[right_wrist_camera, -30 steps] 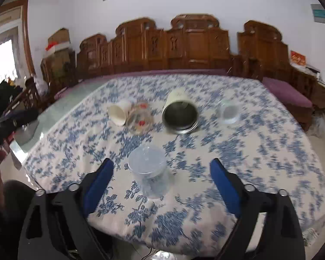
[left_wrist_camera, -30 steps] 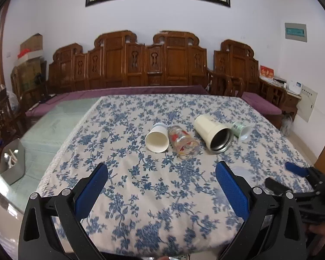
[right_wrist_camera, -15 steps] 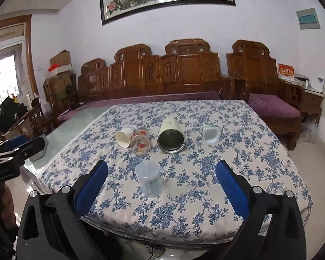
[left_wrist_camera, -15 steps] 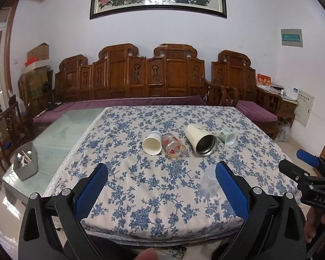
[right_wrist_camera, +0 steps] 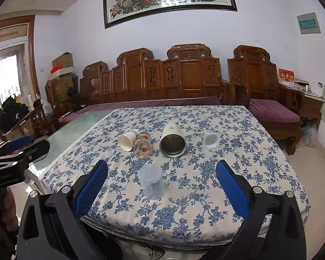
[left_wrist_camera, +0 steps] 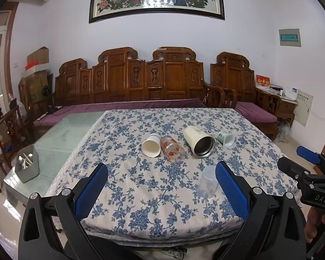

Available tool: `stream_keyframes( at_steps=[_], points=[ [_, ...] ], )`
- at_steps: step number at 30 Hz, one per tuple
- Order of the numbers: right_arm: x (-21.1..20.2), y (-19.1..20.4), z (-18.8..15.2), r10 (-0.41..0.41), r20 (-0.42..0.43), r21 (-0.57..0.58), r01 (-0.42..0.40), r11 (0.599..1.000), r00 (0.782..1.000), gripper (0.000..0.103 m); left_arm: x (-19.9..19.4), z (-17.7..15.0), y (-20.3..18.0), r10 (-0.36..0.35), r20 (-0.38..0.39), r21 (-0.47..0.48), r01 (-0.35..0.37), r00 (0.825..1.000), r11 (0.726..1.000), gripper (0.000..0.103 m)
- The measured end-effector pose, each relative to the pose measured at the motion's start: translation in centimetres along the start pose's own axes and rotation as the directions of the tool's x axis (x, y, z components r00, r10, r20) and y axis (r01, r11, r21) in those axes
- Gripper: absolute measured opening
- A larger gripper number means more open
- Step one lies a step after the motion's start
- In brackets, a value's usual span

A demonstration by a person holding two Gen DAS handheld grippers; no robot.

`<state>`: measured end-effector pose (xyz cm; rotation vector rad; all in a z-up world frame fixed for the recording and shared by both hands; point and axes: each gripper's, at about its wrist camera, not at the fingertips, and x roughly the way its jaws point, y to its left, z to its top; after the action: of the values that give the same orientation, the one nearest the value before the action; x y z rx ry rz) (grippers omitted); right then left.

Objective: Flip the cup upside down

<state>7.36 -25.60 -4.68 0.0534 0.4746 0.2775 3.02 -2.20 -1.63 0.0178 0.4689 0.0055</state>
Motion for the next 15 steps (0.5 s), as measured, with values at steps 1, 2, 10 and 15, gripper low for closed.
stream_keyframes(
  at_steps=[1,2,10,15],
  points=[
    [-0.02,0.02,0.03,-0.001,0.000,0.001,0.001,1.000,1.000,0.101,-0.04,0.02,-0.02,-0.002,0.000,0.000,0.002,1.000,1.000,0.095],
    [-0.01,0.03,0.02,-0.002,0.001,0.000,0.002,1.000,1.000,0.101,-0.05,0.04,0.01,-0.003,0.000,-0.002,0.003,1.000,1.000,0.095],
    [-0.05,0.04,0.07,-0.002,0.002,0.000,0.002,1.000,1.000,0.101,-0.08,0.01,0.16,-0.012,0.000,-0.009,0.012,1.000,1.000,0.095],
    [0.00,0.18,0.09,0.000,0.003,0.002,0.000,1.000,1.000,0.101,-0.08,0.01,0.14,-0.012,0.001,-0.007,0.012,1.000,1.000,0.095]
  ],
)
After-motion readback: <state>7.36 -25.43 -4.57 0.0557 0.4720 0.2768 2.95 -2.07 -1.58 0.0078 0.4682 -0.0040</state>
